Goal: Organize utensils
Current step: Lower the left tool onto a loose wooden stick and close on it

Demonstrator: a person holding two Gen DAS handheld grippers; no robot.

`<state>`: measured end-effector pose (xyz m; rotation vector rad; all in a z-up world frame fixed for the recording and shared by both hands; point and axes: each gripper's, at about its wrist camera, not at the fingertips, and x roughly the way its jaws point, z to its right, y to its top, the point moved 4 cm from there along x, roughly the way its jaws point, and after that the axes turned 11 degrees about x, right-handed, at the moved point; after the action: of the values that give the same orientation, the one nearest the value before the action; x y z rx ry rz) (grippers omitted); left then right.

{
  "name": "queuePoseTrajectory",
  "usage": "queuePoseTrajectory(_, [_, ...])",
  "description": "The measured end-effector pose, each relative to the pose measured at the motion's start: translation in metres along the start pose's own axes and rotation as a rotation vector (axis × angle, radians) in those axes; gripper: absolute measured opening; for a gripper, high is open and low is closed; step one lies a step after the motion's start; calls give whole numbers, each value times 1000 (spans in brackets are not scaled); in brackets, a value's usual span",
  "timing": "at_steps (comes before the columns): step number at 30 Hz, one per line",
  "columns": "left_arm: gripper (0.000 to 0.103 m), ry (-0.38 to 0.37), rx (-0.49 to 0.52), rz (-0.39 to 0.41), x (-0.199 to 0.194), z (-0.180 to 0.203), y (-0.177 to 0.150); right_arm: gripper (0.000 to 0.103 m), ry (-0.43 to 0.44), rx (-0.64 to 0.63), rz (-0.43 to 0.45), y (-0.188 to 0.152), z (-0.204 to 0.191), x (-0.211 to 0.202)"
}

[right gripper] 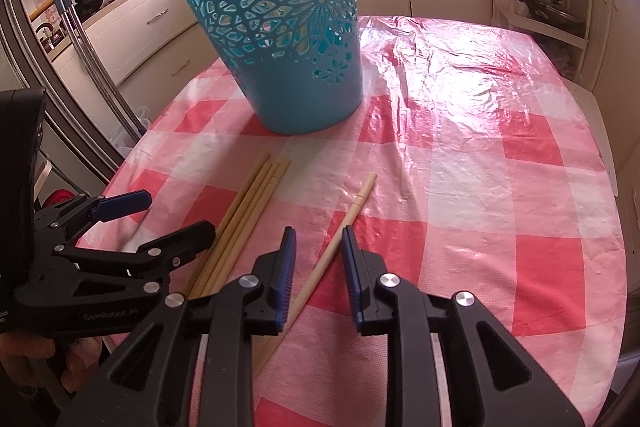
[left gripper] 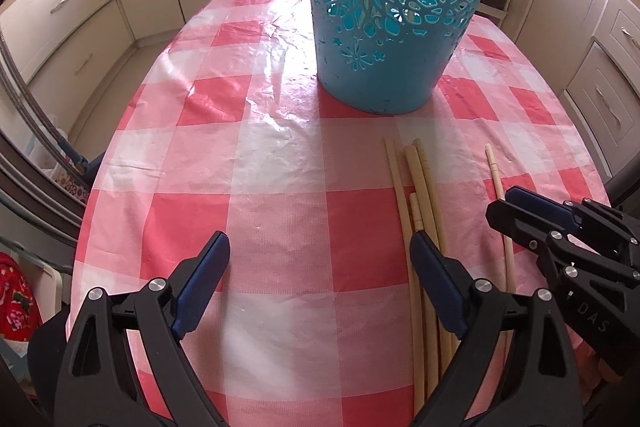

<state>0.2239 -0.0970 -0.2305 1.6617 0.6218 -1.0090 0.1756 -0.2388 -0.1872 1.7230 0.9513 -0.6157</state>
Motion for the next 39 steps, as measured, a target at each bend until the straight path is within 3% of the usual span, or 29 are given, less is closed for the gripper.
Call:
queuePoseTrajectory(26, [87, 24, 62, -20, 10, 3, 9, 26, -45, -61, -10, 3, -10, 6])
queuePoseTrajectory(28, [83, 1, 65, -24, 11, 2, 11, 17, -32, -122, -54, 3, -16, 8])
queuePoseTrajectory(31, [77, -25, 78, -27, 12, 2, 15, 17, -57, -163, -83, 5, -17, 9])
queuePoseTrajectory(34, [69, -35, 90, -28, 14, 2, 20, 18, -49, -87, -76, 14, -7, 11])
queuePoseTrajectory(37, [55, -39, 99, -26, 15, 4, 27, 18, -37, -50, -59, 17, -4, 13])
queuePoseTrajectory(39, [30, -43, 102, -22, 16, 5, 33, 18, -29, -73, -56, 16, -7, 14])
